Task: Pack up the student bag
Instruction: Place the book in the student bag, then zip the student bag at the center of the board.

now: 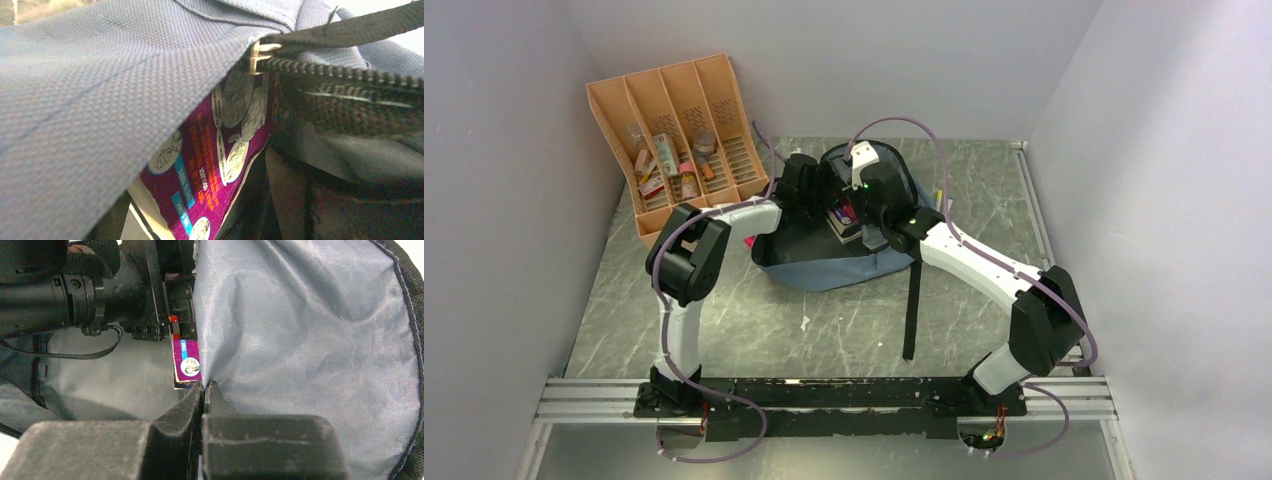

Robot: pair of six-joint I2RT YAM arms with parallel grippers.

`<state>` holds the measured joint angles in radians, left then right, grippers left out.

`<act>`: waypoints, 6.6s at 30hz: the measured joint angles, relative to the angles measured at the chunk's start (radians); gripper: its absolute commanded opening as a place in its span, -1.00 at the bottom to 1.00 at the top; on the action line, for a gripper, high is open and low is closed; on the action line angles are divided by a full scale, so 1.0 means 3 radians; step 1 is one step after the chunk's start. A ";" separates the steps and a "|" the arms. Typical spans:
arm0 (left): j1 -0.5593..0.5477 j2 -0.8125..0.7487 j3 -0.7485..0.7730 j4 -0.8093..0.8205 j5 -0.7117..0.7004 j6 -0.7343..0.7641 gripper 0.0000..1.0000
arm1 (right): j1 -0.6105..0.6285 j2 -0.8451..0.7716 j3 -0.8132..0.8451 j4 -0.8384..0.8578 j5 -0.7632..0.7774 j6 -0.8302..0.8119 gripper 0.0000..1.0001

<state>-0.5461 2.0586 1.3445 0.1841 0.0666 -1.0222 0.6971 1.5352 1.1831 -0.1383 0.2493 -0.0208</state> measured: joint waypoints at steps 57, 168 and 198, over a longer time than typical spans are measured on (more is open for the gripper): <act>0.0502 -0.2497 -0.1464 -0.2108 -0.1153 0.1760 0.28 | 0.0033 -0.0097 -0.0188 -0.0018 -0.0028 -0.0033 -1.00; 0.0221 -0.2853 -0.1413 -0.2296 0.0065 0.1839 -0.90 | -0.1459 0.0093 -0.0329 -0.0083 -0.2228 0.1001 -0.86; 0.0221 -0.2846 -0.1413 -0.2275 0.0094 0.1836 -0.90 | 0.0107 0.0385 0.0107 0.0127 -0.2665 0.0343 -0.72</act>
<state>-0.4797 1.2049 0.9207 -0.4984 0.0948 -0.4713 0.7292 1.6508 1.2152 -0.1001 -0.5503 0.0822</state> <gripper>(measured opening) 0.057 0.118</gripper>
